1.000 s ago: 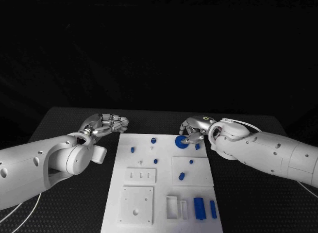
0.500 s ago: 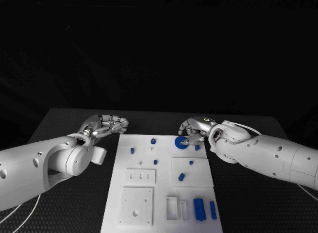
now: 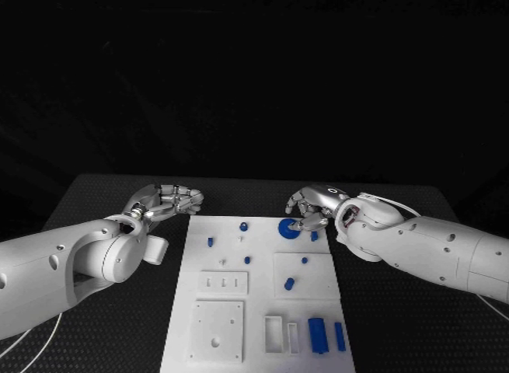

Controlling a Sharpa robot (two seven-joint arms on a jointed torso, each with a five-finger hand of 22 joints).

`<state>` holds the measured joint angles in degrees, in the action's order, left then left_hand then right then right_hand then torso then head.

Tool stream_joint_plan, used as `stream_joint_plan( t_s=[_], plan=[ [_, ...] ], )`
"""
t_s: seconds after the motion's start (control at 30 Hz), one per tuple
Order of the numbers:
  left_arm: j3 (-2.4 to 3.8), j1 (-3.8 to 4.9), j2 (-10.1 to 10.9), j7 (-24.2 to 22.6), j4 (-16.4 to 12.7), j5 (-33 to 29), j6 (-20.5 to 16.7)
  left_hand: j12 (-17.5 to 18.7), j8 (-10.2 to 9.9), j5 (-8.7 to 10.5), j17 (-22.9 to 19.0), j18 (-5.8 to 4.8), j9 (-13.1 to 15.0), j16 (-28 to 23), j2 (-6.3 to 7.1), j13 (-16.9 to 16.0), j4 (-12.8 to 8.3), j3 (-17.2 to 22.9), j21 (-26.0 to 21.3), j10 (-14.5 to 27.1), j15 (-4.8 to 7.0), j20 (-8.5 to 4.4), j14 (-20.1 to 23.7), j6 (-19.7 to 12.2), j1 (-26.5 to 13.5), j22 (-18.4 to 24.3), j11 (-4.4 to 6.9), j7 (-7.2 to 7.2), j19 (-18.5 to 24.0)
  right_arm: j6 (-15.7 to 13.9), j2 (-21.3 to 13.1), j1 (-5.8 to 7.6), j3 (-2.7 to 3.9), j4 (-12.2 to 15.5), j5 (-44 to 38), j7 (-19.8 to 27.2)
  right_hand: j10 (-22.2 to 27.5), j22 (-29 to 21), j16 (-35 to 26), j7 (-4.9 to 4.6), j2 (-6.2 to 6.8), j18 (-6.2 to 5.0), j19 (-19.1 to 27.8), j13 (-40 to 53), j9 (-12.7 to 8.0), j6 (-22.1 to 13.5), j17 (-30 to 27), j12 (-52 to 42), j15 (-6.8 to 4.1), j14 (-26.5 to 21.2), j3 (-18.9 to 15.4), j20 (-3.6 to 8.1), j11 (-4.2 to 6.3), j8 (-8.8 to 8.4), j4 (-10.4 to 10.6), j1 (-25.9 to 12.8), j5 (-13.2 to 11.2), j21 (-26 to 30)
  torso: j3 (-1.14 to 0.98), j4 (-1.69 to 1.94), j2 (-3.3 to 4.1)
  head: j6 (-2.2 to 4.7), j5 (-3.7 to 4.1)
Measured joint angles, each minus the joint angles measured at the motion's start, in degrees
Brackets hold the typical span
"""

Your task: Assemble the parts on the task board

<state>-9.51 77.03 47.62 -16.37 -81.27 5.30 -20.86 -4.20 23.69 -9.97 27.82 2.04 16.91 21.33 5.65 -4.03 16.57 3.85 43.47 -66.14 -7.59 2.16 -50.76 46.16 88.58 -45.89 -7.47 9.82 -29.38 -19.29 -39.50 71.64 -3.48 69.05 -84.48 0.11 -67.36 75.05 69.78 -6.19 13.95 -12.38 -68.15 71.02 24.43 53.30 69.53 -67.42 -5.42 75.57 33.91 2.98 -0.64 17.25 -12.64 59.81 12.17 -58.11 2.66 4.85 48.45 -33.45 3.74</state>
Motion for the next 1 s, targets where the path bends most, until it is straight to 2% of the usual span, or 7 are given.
stream_joint_plan(
  t_s=[0.17,0.47,1.0],
  plan=[
    [0.0,0.0,0.0,0.0,0.0,0.0,0.0,0.0,0.0,0.0,0.0,0.01,0.0,0.0,0.0,0.0,0.0,0.0,0.0,0.0,0.0,0.0,0.0,0.0,0.0,0.0,0.0,0.0,0.0,1.3,0.0,-0.37,0.0,-0.4,0.0,-0.2,0.5,0.0,0.0,-0.29,0.23,0.01,0.1,-0.1,0.0,-0.3,-0.2,0.0,0.01,0.0,-0.5,0.1,-0.06,0.0,-0.1,-0.2,0.5,0.0,0.02,-0.01,0.0,-0.12,0.0],
    [0.0,0.0,0.0,0.1,0.0,0.0,0.1,0.0,0.0,0.0,0.0,0.0,0.0,0.0,0.0,0.0,0.0,0.0,0.0,0.2,0.0,0.0,0.0,0.0,0.0,-0.1,-0.22,0.0,0.0,3.1,0.4,-0.95,-0.02,-1.0,-0.1,-0.3,1.2,0.0,-0.4,-0.55,-0.31,0.13,0.3,-0.8,-0.1,-0.6,-0.7,0.9,0.21,-0.7,-1.3,0.31,0.14,-0.19,-0.3,-0.8,0.6,0.0,0.0,-0.02,0.01,-0.23,0.07],
    [-0.01,0.0,-0.1,0.2,0.1,0.0,0.1,0.0,0.0,0.0,0.0,0.0,0.0,0.0,0.0,0.0,0.0,0.0,0.0,0.2,0.0,-0.1,0.0,-0.2,0.0,-0.1,-0.21,0.2,0.1,3.9,1.5,-0.9,0.2,-2.6,-0.1,-0.3,1.3,0.0,-0.6,-0.74,-0.31,0.2,0.4,-1.0,-0.1,-0.7,-0.9,1.2,0.29,-0.8,-1.6,0.2,0.11,-0.12,-0.3,-0.8,0.3,0.0,-0.01,0.04,0.01,-0.27,0.1]
  ],
)
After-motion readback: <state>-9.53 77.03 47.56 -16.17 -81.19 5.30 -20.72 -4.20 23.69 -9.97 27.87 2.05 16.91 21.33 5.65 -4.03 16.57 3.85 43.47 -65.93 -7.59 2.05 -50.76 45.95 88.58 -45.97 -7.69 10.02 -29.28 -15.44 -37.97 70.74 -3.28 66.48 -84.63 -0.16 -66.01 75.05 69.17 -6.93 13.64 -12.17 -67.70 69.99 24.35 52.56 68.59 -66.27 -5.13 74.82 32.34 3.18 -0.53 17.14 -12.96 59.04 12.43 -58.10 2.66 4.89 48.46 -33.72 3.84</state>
